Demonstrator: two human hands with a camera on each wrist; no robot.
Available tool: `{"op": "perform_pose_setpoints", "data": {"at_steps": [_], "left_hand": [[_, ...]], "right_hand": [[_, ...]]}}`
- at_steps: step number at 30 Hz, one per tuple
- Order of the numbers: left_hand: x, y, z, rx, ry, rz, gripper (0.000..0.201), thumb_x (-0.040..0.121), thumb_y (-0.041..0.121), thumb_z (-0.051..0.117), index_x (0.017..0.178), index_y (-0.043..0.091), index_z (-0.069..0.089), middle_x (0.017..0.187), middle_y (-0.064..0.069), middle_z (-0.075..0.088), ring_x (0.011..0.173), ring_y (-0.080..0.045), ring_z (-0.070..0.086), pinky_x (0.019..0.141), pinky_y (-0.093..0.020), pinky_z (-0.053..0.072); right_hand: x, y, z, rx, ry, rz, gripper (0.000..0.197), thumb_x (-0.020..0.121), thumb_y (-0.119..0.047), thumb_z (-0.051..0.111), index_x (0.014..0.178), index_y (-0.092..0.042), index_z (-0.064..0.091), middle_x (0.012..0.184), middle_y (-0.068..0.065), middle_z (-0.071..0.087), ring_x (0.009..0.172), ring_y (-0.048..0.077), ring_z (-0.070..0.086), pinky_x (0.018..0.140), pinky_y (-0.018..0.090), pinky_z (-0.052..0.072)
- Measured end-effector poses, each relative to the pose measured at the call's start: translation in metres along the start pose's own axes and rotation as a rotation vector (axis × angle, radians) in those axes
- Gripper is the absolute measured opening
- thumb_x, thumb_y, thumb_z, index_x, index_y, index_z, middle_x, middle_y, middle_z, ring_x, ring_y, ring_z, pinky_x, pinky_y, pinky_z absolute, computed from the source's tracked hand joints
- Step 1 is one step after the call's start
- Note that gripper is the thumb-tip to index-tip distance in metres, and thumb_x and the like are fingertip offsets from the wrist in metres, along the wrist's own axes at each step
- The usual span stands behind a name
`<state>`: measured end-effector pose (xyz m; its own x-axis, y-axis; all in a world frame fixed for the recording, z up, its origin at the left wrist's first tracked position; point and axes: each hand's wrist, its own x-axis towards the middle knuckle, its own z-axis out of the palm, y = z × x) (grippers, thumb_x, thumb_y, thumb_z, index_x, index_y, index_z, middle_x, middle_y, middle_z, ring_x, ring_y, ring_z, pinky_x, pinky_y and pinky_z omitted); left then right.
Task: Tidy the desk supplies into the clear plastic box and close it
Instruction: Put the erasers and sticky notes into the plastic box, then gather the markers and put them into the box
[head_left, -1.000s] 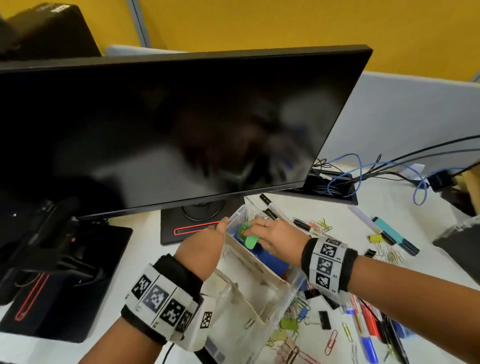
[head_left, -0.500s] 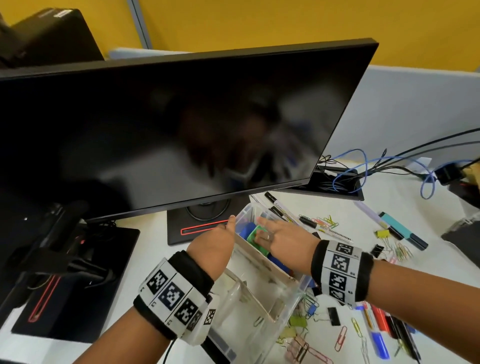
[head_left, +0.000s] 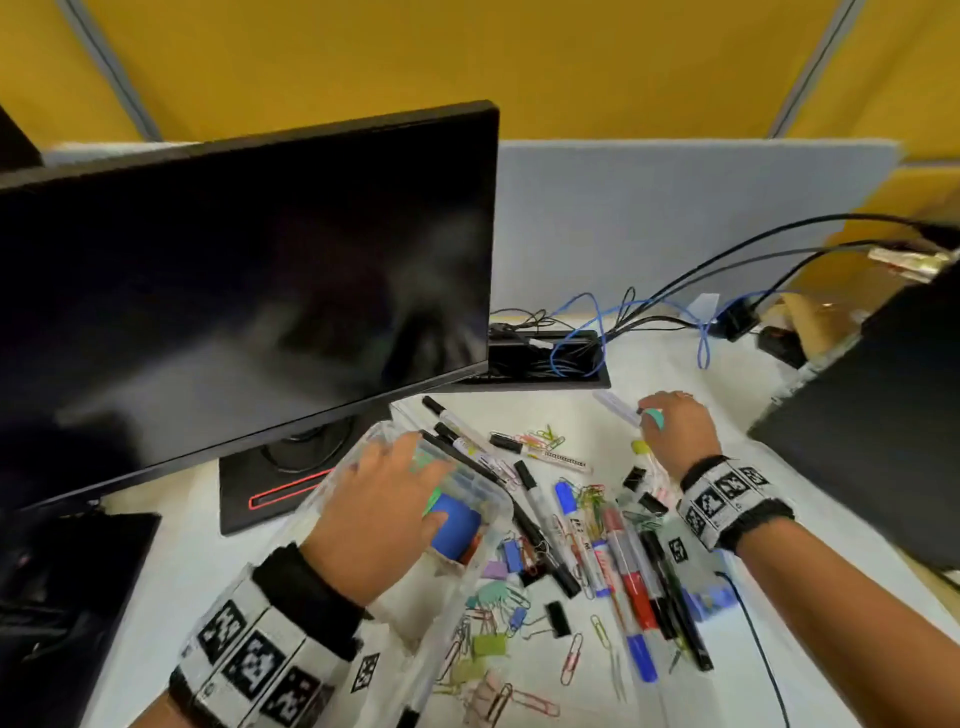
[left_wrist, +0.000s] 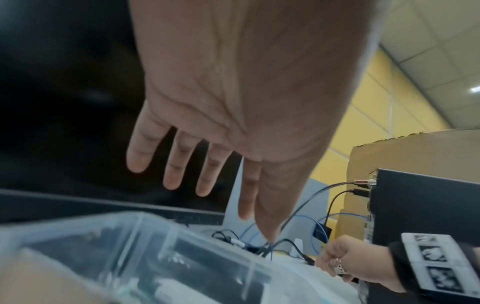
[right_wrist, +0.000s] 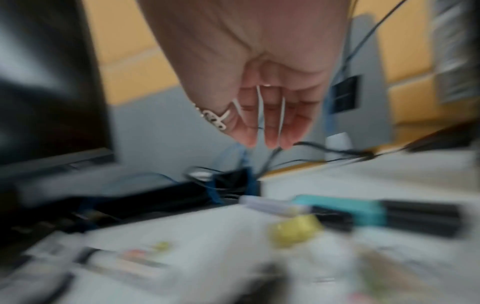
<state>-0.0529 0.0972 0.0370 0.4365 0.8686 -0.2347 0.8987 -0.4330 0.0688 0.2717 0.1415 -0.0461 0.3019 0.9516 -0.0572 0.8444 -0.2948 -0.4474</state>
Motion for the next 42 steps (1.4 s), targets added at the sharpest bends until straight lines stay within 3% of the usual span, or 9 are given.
{"op": "perform_pose_setpoints", "data": {"at_steps": [5, 8, 13, 18, 21, 26, 34, 38, 42], "left_hand": [[-0.003, 0.024, 0.025, -0.124, -0.278, -0.036, 0.122, 0.04, 0.1, -0.002, 0.14, 0.039, 0.032, 0.151, -0.004, 0.03, 0.137, -0.031, 0.031, 0.112, -0.042, 0.03], [-0.008, 0.033, 0.03, -0.08, -0.521, -0.081, 0.127, 0.033, 0.1, 0.002, 0.146, 0.042, 0.008, 0.159, -0.002, 0.007, 0.145, -0.034, 0.009, 0.117, -0.048, 0.017], [-0.01, 0.035, 0.033, 0.029, -0.533, -0.079, 0.078, 0.085, 0.057, 0.05, 0.147, 0.038, 0.007, 0.158, -0.004, 0.009, 0.146, -0.03, 0.008, 0.118, -0.046, 0.02], [-0.017, 0.038, 0.035, -0.031, -0.485, -0.075, 0.071, 0.089, 0.037, 0.054, 0.147, 0.03, 0.014, 0.15, -0.002, 0.026, 0.137, -0.024, 0.025, 0.112, -0.031, 0.025], [-0.018, 0.044, 0.035, -0.073, -0.467, -0.103, 0.069, 0.09, 0.026, 0.054, 0.147, 0.024, 0.014, 0.143, -0.004, 0.035, 0.133, -0.022, 0.03, 0.109, -0.029, 0.028], [-0.021, 0.047, 0.032, -0.118, -0.481, -0.123, 0.07, 0.093, 0.023, 0.051, 0.148, 0.023, 0.009, 0.142, -0.006, 0.037, 0.131, -0.023, 0.032, 0.108, -0.029, 0.027], [-0.022, 0.038, 0.04, -0.207, -0.416, -0.104, 0.073, 0.091, 0.03, 0.055, 0.149, 0.029, 0.011, 0.147, -0.002, 0.031, 0.134, -0.019, 0.029, 0.111, -0.028, 0.028], [-0.03, 0.034, 0.029, -0.203, -0.262, -0.138, 0.09, 0.083, 0.053, 0.057, 0.151, 0.022, 0.006, 0.159, -0.001, 0.008, 0.146, -0.019, 0.011, 0.118, -0.029, 0.016], [-0.036, 0.013, 0.016, -0.139, -0.129, -0.257, 0.078, 0.086, 0.056, 0.049, 0.148, 0.022, 0.016, 0.155, -0.003, 0.018, 0.145, -0.023, 0.012, 0.119, -0.035, 0.018]], "right_hand": [[0.023, 0.061, -0.004, -0.055, -0.173, -0.031, 0.025, 0.083, 0.001, 0.057, 0.106, 0.0, 0.067, 0.107, 0.028, 0.063, 0.101, 0.041, 0.06, 0.091, 0.041, 0.046], [-0.009, 0.066, 0.007, -0.024, -0.344, -0.212, 0.036, 0.083, -0.016, 0.065, 0.117, -0.005, 0.062, 0.124, 0.022, 0.058, 0.117, 0.036, 0.053, 0.102, 0.037, 0.039], [-0.075, 0.073, 0.019, -0.181, -0.605, -0.49, 0.101, 0.055, -0.09, 0.032, 0.142, -0.038, 0.025, 0.156, 0.006, 0.017, 0.143, 0.028, 0.015, 0.116, 0.047, 0.017], [-0.091, 0.091, -0.004, -0.225, -0.612, -0.422, 0.106, 0.049, -0.084, 0.051, 0.141, -0.036, 0.028, 0.154, 0.002, 0.019, 0.141, 0.025, 0.016, 0.113, 0.045, 0.02], [-0.101, 0.107, -0.01, -0.361, -0.69, -0.456, 0.077, 0.068, -0.045, 0.073, 0.135, -0.031, 0.039, 0.145, 0.0, 0.033, 0.132, 0.02, 0.031, 0.111, 0.038, 0.029], [-0.102, 0.109, -0.006, -0.369, -0.639, -0.492, 0.066, 0.081, -0.01, 0.063, 0.139, -0.026, 0.036, 0.133, 0.001, 0.051, 0.12, 0.02, 0.046, 0.102, 0.031, 0.039], [-0.094, 0.066, -0.038, -0.135, -0.699, -0.34, 0.067, 0.086, -0.015, 0.061, 0.141, -0.027, 0.024, 0.12, 0.006, 0.054, 0.111, 0.02, 0.055, 0.097, 0.033, 0.047], [-0.091, -0.001, -0.067, 0.046, -0.614, -0.465, 0.036, 0.084, -0.036, 0.06, 0.114, -0.024, 0.045, 0.085, -0.003, 0.057, 0.073, 0.004, 0.051, 0.065, 0.017, 0.039], [-0.094, -0.094, -0.06, 0.179, -0.54, -0.667, 0.025, 0.083, -0.026, 0.063, 0.106, -0.02, 0.053, 0.098, 0.005, 0.056, 0.082, 0.011, 0.05, 0.069, 0.023, 0.039]]}}
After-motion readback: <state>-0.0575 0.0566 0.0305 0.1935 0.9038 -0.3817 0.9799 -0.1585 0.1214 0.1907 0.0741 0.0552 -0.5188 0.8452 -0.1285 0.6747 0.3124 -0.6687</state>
